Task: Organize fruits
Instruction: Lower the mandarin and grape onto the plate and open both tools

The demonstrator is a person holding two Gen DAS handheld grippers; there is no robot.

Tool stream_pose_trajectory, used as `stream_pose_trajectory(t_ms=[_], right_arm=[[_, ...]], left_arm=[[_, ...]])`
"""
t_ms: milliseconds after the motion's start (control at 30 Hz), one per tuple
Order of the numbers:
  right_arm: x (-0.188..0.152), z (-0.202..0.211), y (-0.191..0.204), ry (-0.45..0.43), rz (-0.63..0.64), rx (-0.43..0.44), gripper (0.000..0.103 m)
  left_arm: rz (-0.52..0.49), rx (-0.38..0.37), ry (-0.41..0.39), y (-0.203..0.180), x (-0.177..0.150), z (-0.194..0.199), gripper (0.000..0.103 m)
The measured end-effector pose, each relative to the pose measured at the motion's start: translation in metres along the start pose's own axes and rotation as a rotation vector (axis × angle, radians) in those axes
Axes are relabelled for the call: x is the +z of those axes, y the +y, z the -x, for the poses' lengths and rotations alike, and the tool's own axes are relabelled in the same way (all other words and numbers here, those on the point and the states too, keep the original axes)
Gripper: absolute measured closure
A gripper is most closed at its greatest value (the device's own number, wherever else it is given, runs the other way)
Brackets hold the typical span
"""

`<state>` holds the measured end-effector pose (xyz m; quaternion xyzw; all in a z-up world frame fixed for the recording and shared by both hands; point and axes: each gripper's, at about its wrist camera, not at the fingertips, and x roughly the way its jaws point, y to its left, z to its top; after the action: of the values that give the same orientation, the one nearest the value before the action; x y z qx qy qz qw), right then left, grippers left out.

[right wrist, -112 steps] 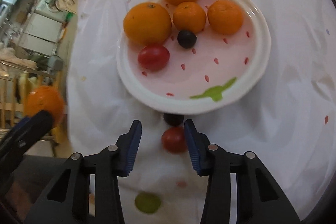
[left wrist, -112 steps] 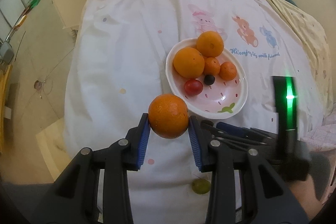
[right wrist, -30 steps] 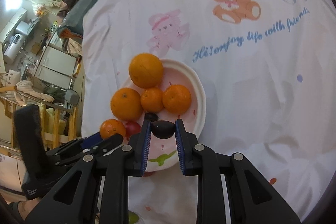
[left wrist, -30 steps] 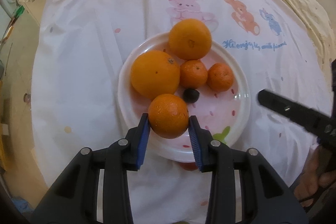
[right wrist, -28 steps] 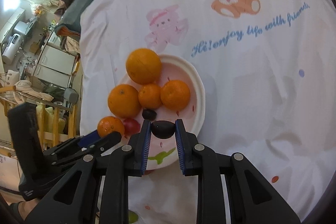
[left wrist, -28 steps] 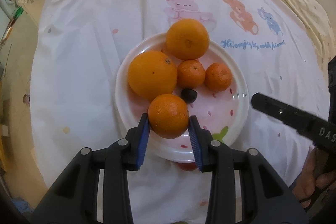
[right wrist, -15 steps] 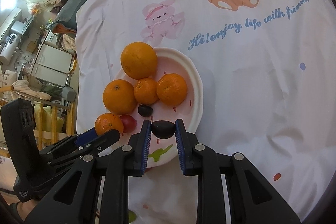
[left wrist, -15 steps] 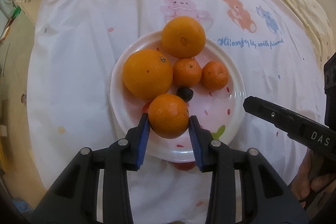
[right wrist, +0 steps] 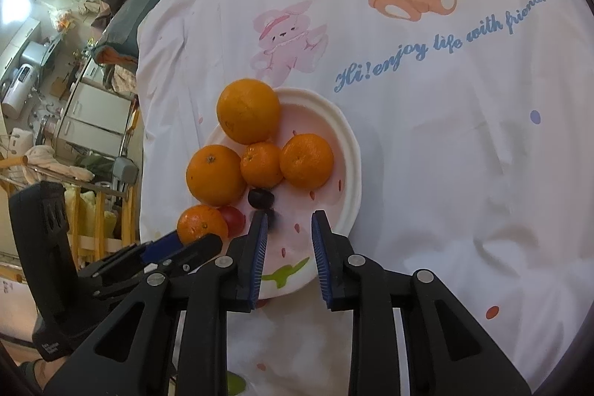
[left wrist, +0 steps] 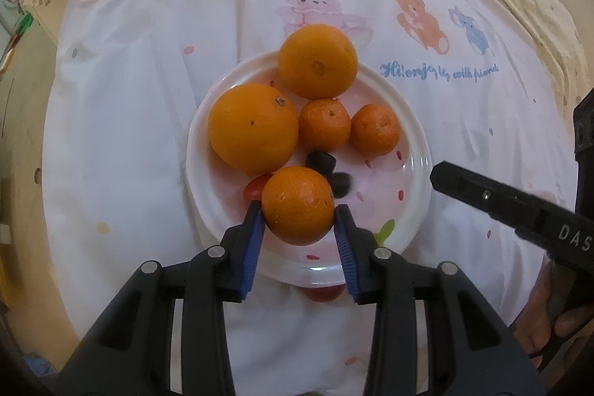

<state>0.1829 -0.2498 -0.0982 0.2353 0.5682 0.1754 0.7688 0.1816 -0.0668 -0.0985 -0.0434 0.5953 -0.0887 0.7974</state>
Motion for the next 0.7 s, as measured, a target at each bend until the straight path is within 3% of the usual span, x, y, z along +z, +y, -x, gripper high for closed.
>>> stream_pose_trajectory(t_ms=[100, 167, 233, 300, 700], right_arm=[[0.000, 0.001, -0.002, -0.005, -0.013, 0.000, 0.047], [0.001, 0.003, -0.002, -0.015, -0.022, 0.006, 0.042], [0.003, 0.005, -0.003, -0.024, -0.025, 0.005, 0.040], [0.005, 0.008, -0.003, -0.036, -0.026, 0.005, 0.038], [0.002, 0.022, -0.002, -0.067, -0.023, -0.002, 0.036]], left_arm=[[-0.021, 0.013, 0.022, -0.003, -0.001, -0.003, 0.068], [-0.026, 0.018, 0.031, -0.003, -0.002, -0.005, 0.063], [-0.024, 0.025, 0.010, -0.002, -0.003, -0.002, 0.029], [-0.025, 0.028, -0.026, -0.002, -0.004, 0.004, 0.019], [-0.023, 0.039, -0.124, 0.003, -0.004, 0.031, 0.019]])
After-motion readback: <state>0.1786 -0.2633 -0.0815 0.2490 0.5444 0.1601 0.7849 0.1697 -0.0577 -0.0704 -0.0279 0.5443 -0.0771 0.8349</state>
